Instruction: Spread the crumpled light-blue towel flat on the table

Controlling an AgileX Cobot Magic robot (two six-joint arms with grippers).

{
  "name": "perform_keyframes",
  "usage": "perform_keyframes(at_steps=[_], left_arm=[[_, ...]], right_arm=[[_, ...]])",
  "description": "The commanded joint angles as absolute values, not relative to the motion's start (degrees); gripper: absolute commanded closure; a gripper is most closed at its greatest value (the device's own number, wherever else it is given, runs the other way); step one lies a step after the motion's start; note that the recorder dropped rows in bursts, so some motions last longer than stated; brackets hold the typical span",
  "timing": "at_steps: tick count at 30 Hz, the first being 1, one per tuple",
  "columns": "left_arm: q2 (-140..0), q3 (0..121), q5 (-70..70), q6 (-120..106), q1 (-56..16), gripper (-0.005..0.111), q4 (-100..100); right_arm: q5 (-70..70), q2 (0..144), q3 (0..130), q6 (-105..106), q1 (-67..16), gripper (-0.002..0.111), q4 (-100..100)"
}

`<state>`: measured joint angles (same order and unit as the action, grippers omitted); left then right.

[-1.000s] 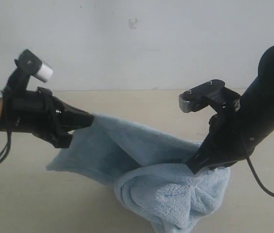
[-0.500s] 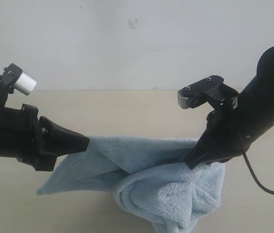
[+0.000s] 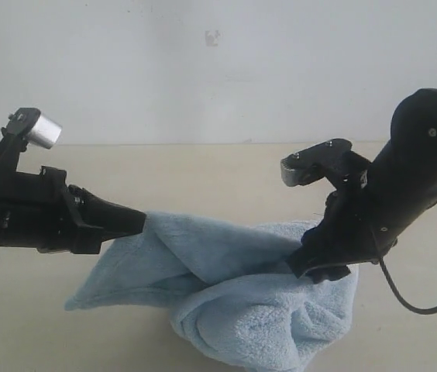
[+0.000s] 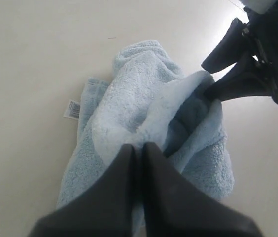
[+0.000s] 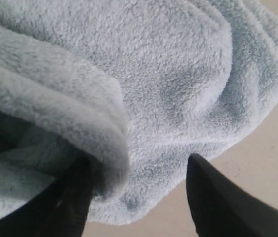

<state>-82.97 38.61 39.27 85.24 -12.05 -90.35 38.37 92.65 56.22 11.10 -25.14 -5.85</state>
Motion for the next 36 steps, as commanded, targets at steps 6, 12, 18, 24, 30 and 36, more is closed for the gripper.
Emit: perform_keyframes(at_steps=[6, 12, 18, 24, 30, 36], left_arm=[[-83.09, 38.41, 38.92, 84.39, -12.09, 0.103, -88.88], [-83.17, 38.41, 37.66, 82.23, -12.09, 0.103, -88.88], [-83.17, 38.41, 37.29, 82.23, -12.09, 0.103, -88.88], [-83.17, 38.41, 37.29, 82.23, -12.09, 0.103, -88.88], [-83.17, 38.41, 37.29, 82.23, -12.09, 0.103, -88.88], [-83.17, 38.41, 37.26, 82.23, -12.09, 0.103, -87.62]], right_arm=[[41.50, 84.90, 60.66, 10.07, -25.14, 0.053, -9.69], [46.04, 81.88, 60.66, 41.34, -27.66, 0.053, -37.64], [45.91, 92.35, 60.66, 48.58, -37.39, 0.053, -36.62], [41.37, 96.14, 60.66, 48.58, -37.82, 0.053, -32.38], [43.05, 95.93, 60.76, 49.13, -37.82, 0.053, -33.92], [43.56, 95.82, 60.88, 53.44, -37.82, 0.053, -33.92]])
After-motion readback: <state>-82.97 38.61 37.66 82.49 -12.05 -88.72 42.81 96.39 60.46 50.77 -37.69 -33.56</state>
